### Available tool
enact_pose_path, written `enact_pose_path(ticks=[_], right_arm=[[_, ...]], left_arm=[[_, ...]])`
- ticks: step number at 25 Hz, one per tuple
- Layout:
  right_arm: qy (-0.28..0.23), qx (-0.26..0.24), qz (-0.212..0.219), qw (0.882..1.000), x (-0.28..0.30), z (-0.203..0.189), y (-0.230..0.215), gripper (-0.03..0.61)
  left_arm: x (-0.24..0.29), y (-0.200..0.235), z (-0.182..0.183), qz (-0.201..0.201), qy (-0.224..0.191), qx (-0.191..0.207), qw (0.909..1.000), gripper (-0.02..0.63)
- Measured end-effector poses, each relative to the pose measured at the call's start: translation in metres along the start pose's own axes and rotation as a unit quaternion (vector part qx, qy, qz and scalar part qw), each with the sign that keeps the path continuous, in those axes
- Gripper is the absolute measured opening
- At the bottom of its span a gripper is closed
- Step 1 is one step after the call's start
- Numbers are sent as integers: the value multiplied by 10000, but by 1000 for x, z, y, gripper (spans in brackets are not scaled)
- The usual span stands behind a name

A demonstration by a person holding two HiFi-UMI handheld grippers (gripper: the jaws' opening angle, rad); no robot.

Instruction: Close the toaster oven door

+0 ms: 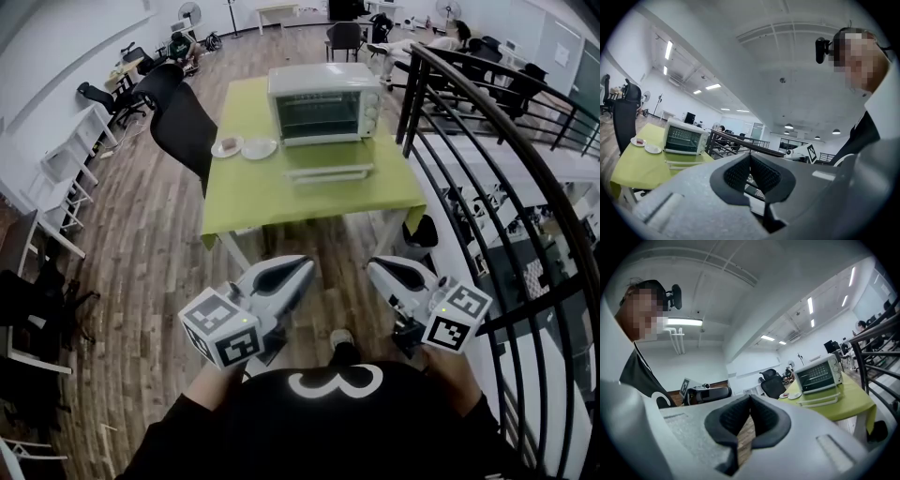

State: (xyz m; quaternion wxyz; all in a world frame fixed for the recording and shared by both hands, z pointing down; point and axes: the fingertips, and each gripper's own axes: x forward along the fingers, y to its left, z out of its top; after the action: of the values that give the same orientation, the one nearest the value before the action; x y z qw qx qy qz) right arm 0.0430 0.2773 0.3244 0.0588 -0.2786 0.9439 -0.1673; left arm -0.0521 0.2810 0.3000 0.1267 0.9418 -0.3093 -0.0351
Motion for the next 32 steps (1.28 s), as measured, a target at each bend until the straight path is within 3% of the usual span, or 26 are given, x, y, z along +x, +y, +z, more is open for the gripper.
enact_pose_path(ticks=[7,12,21,26,32], right_arm=[[185,218,132,9995,48,54,-139,3],[294,217,249,9990,74,71,-209,2],[463,236,4,9986,98,59,-279,3],[637,505,-442,9957,112,39,-332,3],[936,531,-880,9903,141,13,-394,3]], left_arm=[[122,91,29,268,80,-168,9995,11],[185,140,31,417,158,-46,9990,12],[202,212,4,970,199,-310,9946,14],[209,263,-27,1271,522,-535,9891,15],[216,340,-56,1646,929,-519,9806,39]])
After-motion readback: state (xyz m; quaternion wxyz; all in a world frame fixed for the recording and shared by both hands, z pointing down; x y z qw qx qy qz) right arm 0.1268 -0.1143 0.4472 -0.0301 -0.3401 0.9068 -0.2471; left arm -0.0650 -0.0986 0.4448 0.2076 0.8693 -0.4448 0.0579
